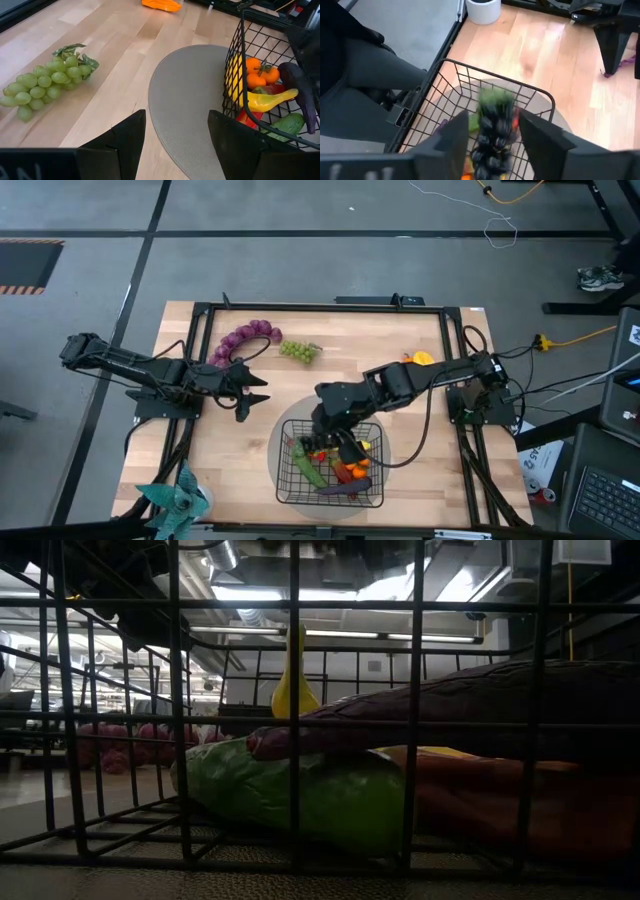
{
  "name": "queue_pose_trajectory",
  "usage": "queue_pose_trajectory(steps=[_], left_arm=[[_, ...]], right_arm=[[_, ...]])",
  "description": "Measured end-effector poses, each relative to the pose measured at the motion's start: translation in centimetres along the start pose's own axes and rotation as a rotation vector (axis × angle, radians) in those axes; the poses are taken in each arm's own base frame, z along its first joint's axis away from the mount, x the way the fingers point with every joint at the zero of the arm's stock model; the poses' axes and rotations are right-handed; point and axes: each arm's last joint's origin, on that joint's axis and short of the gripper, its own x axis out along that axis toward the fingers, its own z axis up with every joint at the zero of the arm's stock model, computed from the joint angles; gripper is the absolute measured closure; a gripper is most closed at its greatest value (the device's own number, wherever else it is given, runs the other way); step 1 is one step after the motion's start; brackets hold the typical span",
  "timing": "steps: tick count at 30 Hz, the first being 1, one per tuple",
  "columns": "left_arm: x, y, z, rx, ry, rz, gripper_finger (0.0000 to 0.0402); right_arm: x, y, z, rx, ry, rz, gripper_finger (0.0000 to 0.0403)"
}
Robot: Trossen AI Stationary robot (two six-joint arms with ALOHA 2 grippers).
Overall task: Build produce basket
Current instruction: Put the black grapes into the wire basket, then put the green grapes into the wire basket
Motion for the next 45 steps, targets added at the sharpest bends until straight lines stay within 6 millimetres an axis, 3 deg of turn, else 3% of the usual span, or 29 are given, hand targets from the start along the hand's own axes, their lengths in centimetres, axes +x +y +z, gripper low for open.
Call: queue_pose_trajectory(steps=[7, 17, 26, 30, 37, 45], left_arm=[[0.0, 0.0, 0.0, 0.000, 0.000, 0.000, 0.0191], [0.0, 0.0, 0.0, -0.001, 0.000, 0.000, 0.0191], [0.0, 0.0, 0.0, -0.007, 0.000, -0.002, 0.0191], [0.0, -0.1, 0.2, -0.015, -0.025, 0.002, 0.0191], [0.5, 0.3, 2.3, -0.126, -0.231, 0.042, 0.0191], [4.2, 3.2, 4.6, -0.191, -0.137, 0.137, 0.0191]], right_arm=[[0.0, 0.0, 0.3, 0.002, -0.032, -0.047, 0.0167], [-0.8, -3.5, -0.2, 0.059, 0.012, -0.609, 0.0175], [-1.7, -6.1, -1.4, 0.126, 0.111, -0.668, 0.0176], [-3.3, -6.2, -2.9, 0.174, 0.234, -0.740, 0.0176], [-7.7, -6.4, -5.6, 0.343, 0.412, -0.829, 0.0176], [-11.5, -4.4, -7.1, 0.457, 0.314, -0.843, 0.0176]])
